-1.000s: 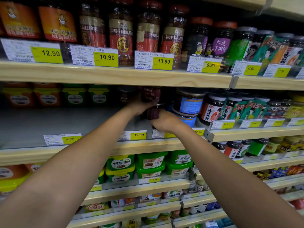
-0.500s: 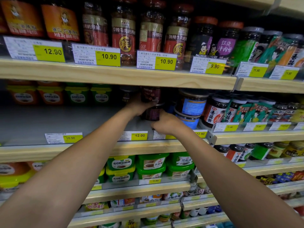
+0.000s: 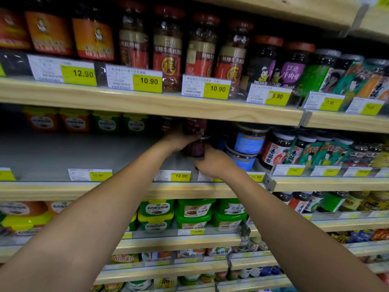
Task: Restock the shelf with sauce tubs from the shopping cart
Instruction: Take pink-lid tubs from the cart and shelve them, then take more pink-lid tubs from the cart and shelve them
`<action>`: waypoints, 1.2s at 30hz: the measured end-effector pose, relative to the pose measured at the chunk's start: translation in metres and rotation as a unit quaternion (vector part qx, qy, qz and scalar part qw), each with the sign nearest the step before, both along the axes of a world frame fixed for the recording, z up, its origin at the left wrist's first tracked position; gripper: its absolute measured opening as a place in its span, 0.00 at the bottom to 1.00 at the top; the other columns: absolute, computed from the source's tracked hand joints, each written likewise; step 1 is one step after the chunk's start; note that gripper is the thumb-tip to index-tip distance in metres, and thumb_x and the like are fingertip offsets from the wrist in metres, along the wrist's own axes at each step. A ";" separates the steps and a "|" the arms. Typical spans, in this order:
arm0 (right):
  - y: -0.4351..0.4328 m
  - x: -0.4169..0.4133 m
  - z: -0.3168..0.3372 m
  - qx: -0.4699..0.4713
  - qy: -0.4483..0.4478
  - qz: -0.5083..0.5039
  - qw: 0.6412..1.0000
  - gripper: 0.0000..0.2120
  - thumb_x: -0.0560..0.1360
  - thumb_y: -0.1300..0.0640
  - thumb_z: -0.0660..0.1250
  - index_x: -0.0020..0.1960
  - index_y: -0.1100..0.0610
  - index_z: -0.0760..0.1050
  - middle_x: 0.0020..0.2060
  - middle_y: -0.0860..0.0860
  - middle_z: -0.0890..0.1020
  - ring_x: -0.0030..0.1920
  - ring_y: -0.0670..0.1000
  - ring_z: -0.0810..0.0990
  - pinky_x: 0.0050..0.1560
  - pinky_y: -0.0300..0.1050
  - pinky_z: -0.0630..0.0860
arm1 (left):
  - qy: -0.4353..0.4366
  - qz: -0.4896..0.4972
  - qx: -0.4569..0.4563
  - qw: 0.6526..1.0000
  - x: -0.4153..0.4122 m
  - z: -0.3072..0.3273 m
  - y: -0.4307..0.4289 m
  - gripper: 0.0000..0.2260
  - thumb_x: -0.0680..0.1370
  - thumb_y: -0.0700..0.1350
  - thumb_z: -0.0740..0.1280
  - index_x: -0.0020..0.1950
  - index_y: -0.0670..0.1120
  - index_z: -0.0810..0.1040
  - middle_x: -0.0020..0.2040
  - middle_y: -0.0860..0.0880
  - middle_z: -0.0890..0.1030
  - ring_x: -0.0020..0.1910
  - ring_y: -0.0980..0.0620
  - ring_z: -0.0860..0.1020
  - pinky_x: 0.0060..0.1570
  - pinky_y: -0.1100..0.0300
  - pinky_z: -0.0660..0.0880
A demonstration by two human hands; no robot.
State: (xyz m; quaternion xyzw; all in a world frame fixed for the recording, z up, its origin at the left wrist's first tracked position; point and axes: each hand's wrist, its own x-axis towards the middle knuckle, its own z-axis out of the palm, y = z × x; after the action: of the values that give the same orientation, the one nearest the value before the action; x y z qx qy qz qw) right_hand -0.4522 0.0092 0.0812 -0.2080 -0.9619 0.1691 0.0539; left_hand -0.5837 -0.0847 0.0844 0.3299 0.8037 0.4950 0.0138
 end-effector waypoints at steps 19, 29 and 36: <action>-0.031 0.101 -0.002 0.184 0.176 -0.014 0.967 0.31 0.75 0.39 0.60 0.72 0.55 0.70 0.69 0.54 0.73 0.70 0.57 0.69 0.65 0.58 0.72 | 0.232 0.096 -0.203 0.946 0.117 0.000 -0.091 0.38 0.75 0.63 0.69 0.80 0.51 0.60 0.80 0.48 0.63 0.78 0.45 0.62 0.71 0.46 0.66; 0.015 0.268 -0.030 0.210 0.151 -0.097 0.961 0.33 0.79 0.38 0.61 0.78 0.51 0.63 0.78 0.54 0.63 0.78 0.58 0.61 0.75 0.60 0.61 | 0.337 0.014 -0.227 0.914 0.263 -0.040 -0.049 0.37 0.78 0.66 0.64 0.82 0.50 0.59 0.83 0.48 0.56 0.83 0.45 0.48 0.80 0.42 0.52; 0.065 0.445 -0.075 0.174 0.030 -0.194 0.965 0.33 0.80 0.37 0.58 0.79 0.52 0.59 0.80 0.54 0.59 0.79 0.57 0.58 0.78 0.59 0.57 | 0.289 -0.112 -0.261 0.914 0.405 -0.094 0.018 0.37 0.80 0.67 0.59 0.84 0.53 0.52 0.84 0.51 0.47 0.83 0.47 0.41 0.80 0.44 0.46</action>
State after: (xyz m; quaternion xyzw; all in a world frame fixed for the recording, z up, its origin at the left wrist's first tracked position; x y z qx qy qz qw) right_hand -0.0068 0.0745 0.0066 -0.3725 -0.9159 -0.0080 0.1495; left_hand -0.1791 -0.0665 -0.0099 0.5309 0.8310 0.1462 -0.0786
